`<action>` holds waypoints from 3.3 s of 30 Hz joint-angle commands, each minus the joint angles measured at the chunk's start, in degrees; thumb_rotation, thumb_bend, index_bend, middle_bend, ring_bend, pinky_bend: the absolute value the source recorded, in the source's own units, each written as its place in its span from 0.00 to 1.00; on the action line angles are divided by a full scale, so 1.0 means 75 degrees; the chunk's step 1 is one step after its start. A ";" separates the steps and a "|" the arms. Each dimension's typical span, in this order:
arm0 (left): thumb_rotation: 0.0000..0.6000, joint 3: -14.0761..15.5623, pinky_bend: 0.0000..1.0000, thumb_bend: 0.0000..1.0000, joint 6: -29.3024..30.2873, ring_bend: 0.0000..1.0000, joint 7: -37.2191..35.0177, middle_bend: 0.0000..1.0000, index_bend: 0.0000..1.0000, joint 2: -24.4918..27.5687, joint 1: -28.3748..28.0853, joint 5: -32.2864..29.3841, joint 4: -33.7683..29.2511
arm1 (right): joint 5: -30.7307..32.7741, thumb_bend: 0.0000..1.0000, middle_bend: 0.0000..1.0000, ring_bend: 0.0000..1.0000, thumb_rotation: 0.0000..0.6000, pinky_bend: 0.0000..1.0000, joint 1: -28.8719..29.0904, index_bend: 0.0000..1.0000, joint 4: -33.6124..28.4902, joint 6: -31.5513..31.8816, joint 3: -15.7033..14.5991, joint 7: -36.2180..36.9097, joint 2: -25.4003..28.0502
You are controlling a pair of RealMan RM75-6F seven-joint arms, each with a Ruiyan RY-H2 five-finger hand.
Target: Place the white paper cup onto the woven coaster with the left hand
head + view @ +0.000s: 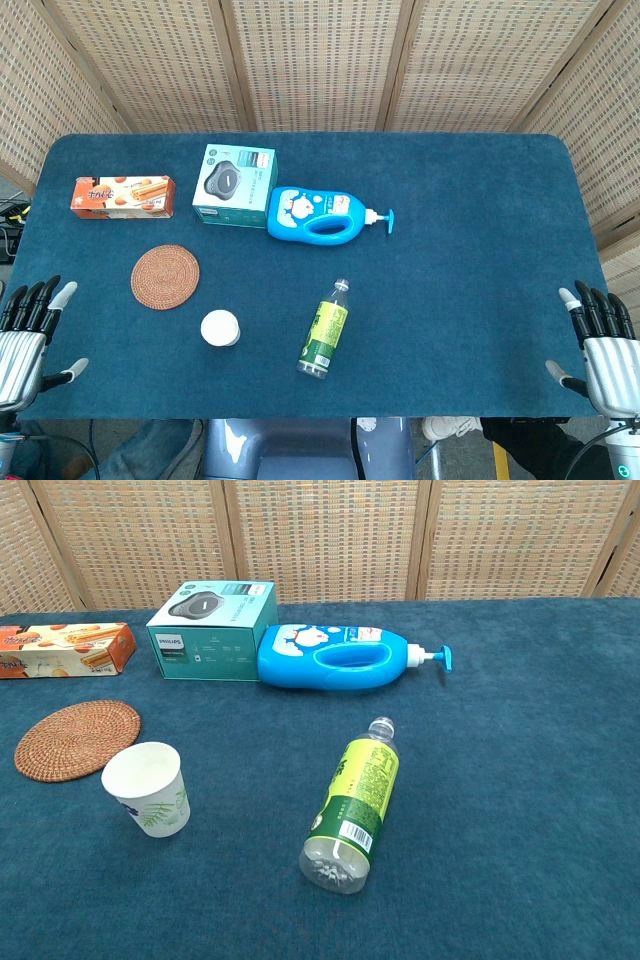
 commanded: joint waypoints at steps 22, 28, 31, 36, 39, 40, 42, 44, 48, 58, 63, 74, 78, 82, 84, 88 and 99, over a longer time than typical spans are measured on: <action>1.00 -0.0118 0.00 0.00 -0.1856 0.00 0.0800 0.00 0.00 -0.0910 -0.1461 0.0851 0.0867 | 0.0042 0.00 0.00 0.00 1.00 0.00 -0.0049 0.06 -0.0052 0.0118 0.0060 0.0280 0.0122; 1.00 -0.0080 0.00 0.00 -0.2878 0.00 0.1202 0.00 0.00 -0.1517 -0.2268 0.1294 0.1522 | 0.0136 0.00 0.00 0.00 1.00 0.00 -0.0029 0.06 -0.0043 0.0065 0.0093 0.0329 0.0141; 1.00 -0.0098 0.00 0.00 -0.3316 0.00 0.1218 0.00 0.00 -0.1694 -0.2583 0.1300 0.1633 | 0.0175 0.00 0.00 0.00 1.00 0.00 -0.0019 0.07 -0.0017 0.0032 0.0099 0.0324 0.0132; 1.00 -0.0184 0.00 0.00 -0.3933 0.00 0.1170 0.00 0.00 -0.2021 -0.3131 0.1256 0.1928 | 0.0269 0.00 0.00 0.00 1.00 0.00 0.0012 0.07 0.0025 -0.0048 0.0115 0.0288 0.0102; 1.00 -0.0238 0.00 0.00 -0.4178 0.00 0.1367 0.00 0.00 -0.2148 -0.3299 0.1088 0.2092 | 0.0320 0.00 0.00 0.00 1.00 0.00 0.0025 0.07 0.0040 -0.0078 0.0130 0.0274 0.0090; 1.00 -0.0256 0.02 0.00 -0.4228 0.00 0.1411 0.00 0.00 -0.2181 -0.3332 0.1031 0.2122 | 0.0334 0.00 0.00 0.00 1.00 0.00 0.0027 0.07 0.0047 -0.0084 0.0133 0.0271 0.0087; 1.00 -0.0296 0.07 0.00 -0.4342 0.00 0.1416 0.00 0.00 -0.2297 -0.3426 0.0877 0.2193 | 0.0365 0.00 0.00 0.00 1.00 0.00 0.0037 0.07 0.0065 -0.0105 0.0141 0.0262 0.0077; 1.00 -0.0327 0.14 0.00 -0.4368 0.01 0.1324 0.00 0.00 -0.2415 -0.3500 0.0800 0.2262 | 0.0389 0.00 0.00 0.00 1.00 0.00 0.0048 0.07 0.0078 -0.0127 0.0147 0.0247 0.0067; 1.00 -0.0356 0.30 0.00 -0.4363 0.19 0.1183 0.12 0.03 -0.2701 -0.3660 0.0727 0.2580 | 0.0424 0.00 0.00 0.00 1.00 0.00 0.0073 0.07 0.0097 -0.0179 0.0145 0.0188 0.0032; 1.00 -0.0284 0.41 0.00 -0.4474 0.52 0.0862 0.50 0.35 -0.2948 -0.3945 0.0593 0.2929 | 0.0488 0.00 0.00 0.00 1.00 0.00 0.0096 0.07 0.0114 -0.0221 0.0153 0.0140 -0.0005; 1.00 -0.0266 0.41 0.00 -0.4401 0.52 0.0692 0.51 0.36 -0.2948 -0.3987 0.0537 0.2993 | 0.0500 0.00 0.00 0.00 1.00 0.00 0.0102 0.07 0.0120 -0.0235 0.0152 0.0142 -0.0004; 1.00 -0.0742 0.41 0.00 -0.4021 0.51 -0.0002 0.50 0.36 -0.2311 -0.3953 -0.0149 0.3267 | 0.0493 0.00 0.00 0.00 1.00 0.00 0.0102 0.07 0.0118 -0.0236 0.0137 0.0128 -0.0007; 1.00 -0.0919 0.41 0.00 -0.4165 0.51 -0.0366 0.50 0.36 -0.2026 -0.3951 -0.0699 0.3802 | 0.0487 0.00 0.00 0.00 1.00 0.00 0.0115 0.07 0.0114 -0.0257 0.0126 0.0084 -0.0025; 1.00 -0.0900 0.41 0.00 -0.4452 0.51 -0.0771 0.50 0.36 -0.2046 -0.3957 -0.1087 0.4494 | 0.0482 0.00 0.00 0.00 1.00 0.00 0.0121 0.07 0.0108 -0.0267 0.0116 0.0040 -0.0042; 1.00 -0.0848 0.41 0.00 -0.4590 0.51 -0.1021 0.50 0.36 -0.2150 -0.3970 -0.1194 0.4868 | 0.0495 0.00 0.00 0.00 1.00 0.00 0.0130 0.07 0.0111 -0.0282 0.0116 0.0013 -0.0056; 1.00 -0.0712 0.41 0.00 -0.4759 0.50 -0.1334 0.50 0.36 -0.2334 -0.4018 -0.1210 0.5369 | 0.0498 0.00 0.00 0.00 1.00 0.00 0.0155 0.07 0.0116 -0.0320 0.0108 -0.0061 -0.0084; 1.00 -0.0750 0.41 0.00 -0.4878 0.50 -0.1598 0.49 0.36 -0.2642 -0.4213 -0.1381 0.5971 | 0.0527 0.00 0.00 0.00 1.00 0.00 0.0171 0.08 0.0139 -0.0354 0.0097 -0.0120 -0.0124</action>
